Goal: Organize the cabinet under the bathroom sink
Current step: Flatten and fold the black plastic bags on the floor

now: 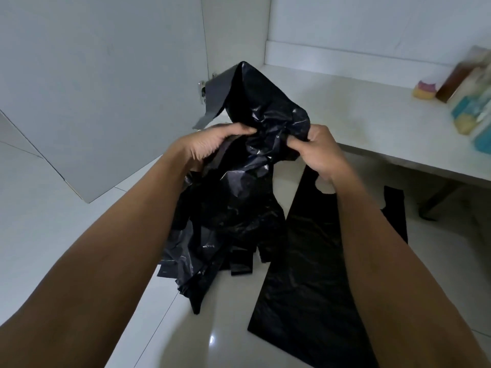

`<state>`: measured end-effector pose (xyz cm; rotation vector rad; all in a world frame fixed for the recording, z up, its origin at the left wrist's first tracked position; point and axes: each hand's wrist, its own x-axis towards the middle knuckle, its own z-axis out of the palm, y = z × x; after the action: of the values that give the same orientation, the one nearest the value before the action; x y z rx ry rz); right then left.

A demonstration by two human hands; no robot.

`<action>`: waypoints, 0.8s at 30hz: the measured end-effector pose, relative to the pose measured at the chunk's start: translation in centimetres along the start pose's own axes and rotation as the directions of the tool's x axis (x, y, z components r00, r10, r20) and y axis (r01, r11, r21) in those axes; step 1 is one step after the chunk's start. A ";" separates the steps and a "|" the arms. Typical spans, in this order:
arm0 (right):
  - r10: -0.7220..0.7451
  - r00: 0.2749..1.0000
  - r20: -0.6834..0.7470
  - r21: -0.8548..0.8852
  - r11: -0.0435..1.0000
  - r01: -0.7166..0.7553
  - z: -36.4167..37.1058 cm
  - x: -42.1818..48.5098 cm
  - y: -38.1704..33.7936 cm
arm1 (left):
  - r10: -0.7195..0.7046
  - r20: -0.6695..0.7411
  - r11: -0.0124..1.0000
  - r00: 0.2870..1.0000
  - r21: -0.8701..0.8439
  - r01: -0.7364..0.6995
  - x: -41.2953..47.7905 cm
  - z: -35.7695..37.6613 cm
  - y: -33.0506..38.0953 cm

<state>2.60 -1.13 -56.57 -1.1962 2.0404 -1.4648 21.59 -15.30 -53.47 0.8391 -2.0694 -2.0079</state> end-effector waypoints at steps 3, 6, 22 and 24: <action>-0.007 0.994 -0.107 0.074 0.997 0.015 -3.4 -1.3 -0.5 | 0.157 -0.253 0.897 0.955 0.440 -0.031 2.3 0.6 1.1; 0.146 0.973 -0.176 0.242 0.965 -0.101 -7.1 -2.1 0.3 | 0.317 -0.634 0.890 0.706 0.455 0.009 4.0 1.4 -0.4; 0.870 0.448 -0.207 0.531 0.484 -0.695 -13.0 -14.3 14.2 | -0.339 0.207 0.890 0.918 -0.245 0.384 6.6 17.4 -10.9; 0.897 0.412 -0.160 0.470 0.437 -0.767 -13.5 -15.7 15.4 | -0.367 0.180 0.901 0.913 -0.176 0.397 6.5 18.7 -11.4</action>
<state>-4.29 20.97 -67.89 0.3841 1.9791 -1.4050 10.77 -1.49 -68.03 1.1657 -1.8215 -2.5041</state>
